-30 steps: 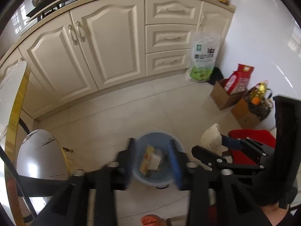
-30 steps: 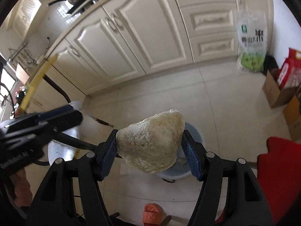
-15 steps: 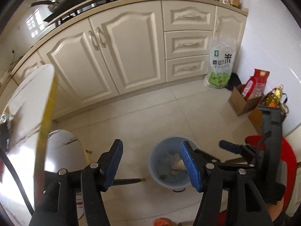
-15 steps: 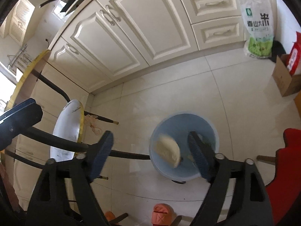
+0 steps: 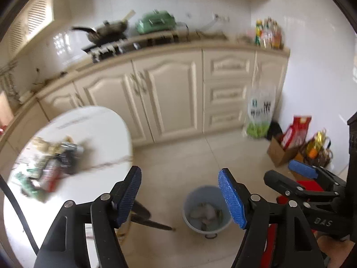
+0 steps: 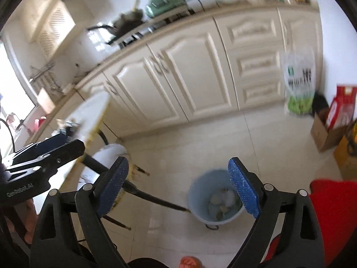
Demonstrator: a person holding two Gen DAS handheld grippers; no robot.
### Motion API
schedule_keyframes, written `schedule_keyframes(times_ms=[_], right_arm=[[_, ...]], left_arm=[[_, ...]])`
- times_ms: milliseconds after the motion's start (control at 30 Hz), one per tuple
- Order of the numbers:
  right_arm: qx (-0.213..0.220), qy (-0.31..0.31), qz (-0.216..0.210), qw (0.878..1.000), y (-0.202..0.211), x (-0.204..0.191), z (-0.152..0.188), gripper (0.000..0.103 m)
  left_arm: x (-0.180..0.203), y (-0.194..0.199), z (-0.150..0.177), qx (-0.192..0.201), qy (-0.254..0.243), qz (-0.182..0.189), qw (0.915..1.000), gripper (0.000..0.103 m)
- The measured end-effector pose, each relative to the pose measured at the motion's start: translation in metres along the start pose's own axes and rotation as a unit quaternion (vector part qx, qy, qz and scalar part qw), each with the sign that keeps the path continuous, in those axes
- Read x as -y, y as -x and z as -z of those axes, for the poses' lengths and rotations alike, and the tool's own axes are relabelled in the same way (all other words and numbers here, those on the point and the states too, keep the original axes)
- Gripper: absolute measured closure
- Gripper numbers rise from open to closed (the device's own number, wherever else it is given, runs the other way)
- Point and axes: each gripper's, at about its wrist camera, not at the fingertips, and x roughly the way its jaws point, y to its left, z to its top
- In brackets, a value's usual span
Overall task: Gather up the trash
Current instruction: 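Move both tools back over the table toward the trash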
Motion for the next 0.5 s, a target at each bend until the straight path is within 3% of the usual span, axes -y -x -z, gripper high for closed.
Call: schedule_keyframes(times_ms=[267, 500], right_arm=[[0.055, 0.073, -0.045, 0.995, 0.049, -0.108, -0.022, 0.009], [0.062, 0.136, -0.08, 0.986, 0.048, -0.205, -0.026, 0.006]], left_arm=[[-0.068, 0.123, 0.042, 0.092, 0.024, -0.075, 0.9926, 0.015], [-0.126, 0.184, 0.087, 0.125, 0.072, -0.119, 0.9823, 0.011]])
